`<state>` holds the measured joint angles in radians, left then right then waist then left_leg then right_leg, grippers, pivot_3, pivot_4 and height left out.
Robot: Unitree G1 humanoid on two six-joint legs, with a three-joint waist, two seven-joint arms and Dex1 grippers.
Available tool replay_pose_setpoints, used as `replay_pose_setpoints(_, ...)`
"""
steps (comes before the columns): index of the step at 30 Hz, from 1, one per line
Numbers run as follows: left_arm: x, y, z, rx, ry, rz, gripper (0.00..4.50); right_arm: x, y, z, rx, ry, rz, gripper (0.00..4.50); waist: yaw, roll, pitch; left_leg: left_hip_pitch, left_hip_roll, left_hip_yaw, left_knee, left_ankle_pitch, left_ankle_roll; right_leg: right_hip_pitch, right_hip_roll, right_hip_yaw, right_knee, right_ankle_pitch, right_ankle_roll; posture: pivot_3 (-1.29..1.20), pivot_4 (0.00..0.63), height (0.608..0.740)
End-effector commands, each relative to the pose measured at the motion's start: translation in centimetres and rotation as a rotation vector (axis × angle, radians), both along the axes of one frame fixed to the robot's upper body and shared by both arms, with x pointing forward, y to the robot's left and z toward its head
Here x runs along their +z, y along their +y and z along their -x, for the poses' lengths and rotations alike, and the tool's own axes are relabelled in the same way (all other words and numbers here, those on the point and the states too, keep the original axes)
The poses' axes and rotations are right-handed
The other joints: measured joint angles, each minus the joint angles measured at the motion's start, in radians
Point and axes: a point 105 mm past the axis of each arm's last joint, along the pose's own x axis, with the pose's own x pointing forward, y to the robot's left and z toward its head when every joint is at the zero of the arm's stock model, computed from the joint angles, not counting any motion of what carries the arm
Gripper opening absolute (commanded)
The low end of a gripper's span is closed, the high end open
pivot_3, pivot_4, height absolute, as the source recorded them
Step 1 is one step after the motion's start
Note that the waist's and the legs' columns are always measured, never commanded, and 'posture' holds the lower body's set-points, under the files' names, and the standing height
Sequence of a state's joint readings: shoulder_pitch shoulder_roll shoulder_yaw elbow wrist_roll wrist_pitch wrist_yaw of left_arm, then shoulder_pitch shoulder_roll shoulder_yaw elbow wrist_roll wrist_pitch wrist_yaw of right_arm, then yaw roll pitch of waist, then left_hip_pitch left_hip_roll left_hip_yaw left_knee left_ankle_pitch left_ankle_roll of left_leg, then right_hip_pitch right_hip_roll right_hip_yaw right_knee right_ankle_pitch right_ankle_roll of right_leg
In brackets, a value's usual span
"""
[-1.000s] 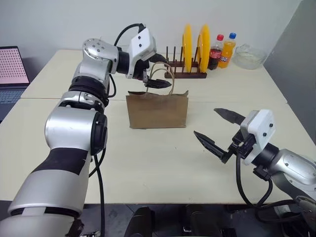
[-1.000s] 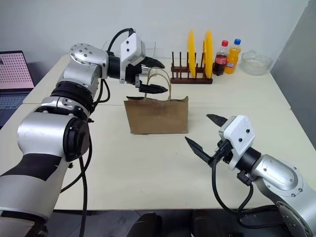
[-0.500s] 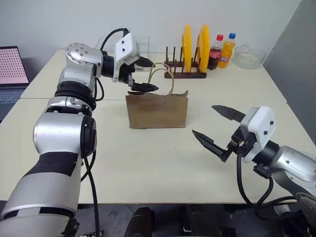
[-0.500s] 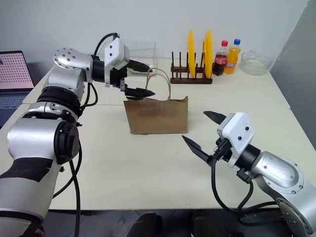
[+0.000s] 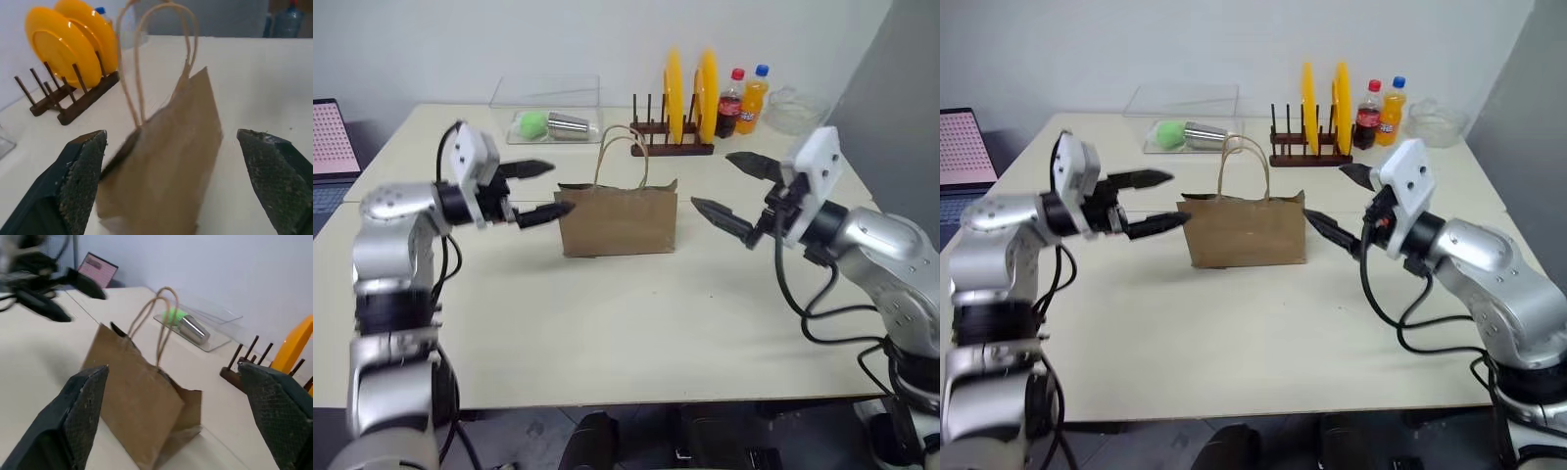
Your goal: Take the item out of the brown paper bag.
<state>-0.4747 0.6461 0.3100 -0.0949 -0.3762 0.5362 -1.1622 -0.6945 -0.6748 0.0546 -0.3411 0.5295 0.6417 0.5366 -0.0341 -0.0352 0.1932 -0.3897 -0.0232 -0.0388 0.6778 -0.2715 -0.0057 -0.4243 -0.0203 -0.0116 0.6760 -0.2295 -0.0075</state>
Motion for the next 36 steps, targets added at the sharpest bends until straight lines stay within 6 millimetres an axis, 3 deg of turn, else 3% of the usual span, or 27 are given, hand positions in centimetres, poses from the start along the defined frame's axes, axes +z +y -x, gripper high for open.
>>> replay_pose_setpoints(1,0.2,-1.5,3.1,0.118,-0.029,0.101,4.5,1.2,1.0,-2.6,0.022,-0.08,0.096,3.16,0.004,0.0,0.0,0.0,0.0,-0.001,0.0,0.0,0.0,0.0,0.0,-0.001,0.0,0.0,0.0,0.0,0.15,0.74)
replay_pose_setpoints(5,-1.7,-2.1,5.1,0.305,-0.051,0.16,4.5,1.3,2.5,-5.7,0.054,-0.119,0.198,1.67,0.011,-0.001,0.0,0.002,0.001,-0.001,0.0,0.0,0.0,0.001,0.001,-0.001,0.001,0.0,0.0,0.0,0.15,0.74)
replay_pose_setpoints(9,-2.8,-2.7,6.5,0.385,-0.041,0.196,4.5,0.9,3.5,-8.3,0.057,-0.128,0.277,0.13,0.02,-0.001,0.0,0.005,0.0,0.0,0.0,0.0,0.0,0.004,0.0,0.0,0.001,0.0,0.0,0.0,0.15,0.74)
replay_pose_setpoints(10,-3.1,-3.0,7.0,0.388,-0.042,0.189,4.5,0.7,3.7,-9.1,0.048,-0.13,0.302,0.02,0.02,-0.001,0.0,0.005,0.0,0.001,0.0,0.0,0.0,0.004,0.0,0.0,0.001,0.0,0.0,0.0,0.15,0.74)
replay_pose_setpoints(16,-4.1,-3.9,8.5,0.359,-0.019,0.174,4.5,-1.1,5.2,-11.9,0.01,-0.127,0.502,0.02,0.015,0.0,0.0,0.007,0.0,0.002,-0.002,0.0,0.0,0.003,0.0,0.001,0.001,0.0,-0.002,0.0,0.15,0.74)
replay_pose_setpoints(21,-4.5,-3.8,8.5,0.337,-0.027,0.144,4.5,-3.6,5.9,-11.9,0.072,-0.091,0.662,0.02,0.014,0.0,0.0,0.007,0.0,0.002,-0.002,0.0,0.0,0.003,0.0,0.001,0.001,-0.001,-0.003,0.0,0.15,0.74)
replay_pose_setpoints(28,-6.2,-3.3,10.0,0.335,-0.004,0.091,4.5,-4.0,5.8,-8.9,0.358,-0.04,0.717,0.02,0.011,0.002,0.001,0.007,0.0,0.001,-0.004,0.0,0.0,0.003,0.0,0.0,0.0,-0.001,-0.003,0.0,0.15,0.74)
replay_pose_setpoints(36,-8.2,-2.5,12.0,0.291,0.036,0.0,4.5,-5.3,5.5,-3.8,0.593,0.015,0.715,0.02,0.01,0.002,0.001,0.008,0.001,0.001,-0.007,0.0,0.0,0.004,0.0,0.0,-0.003,-0.002,-0.003,0.0,0.15,0.74)
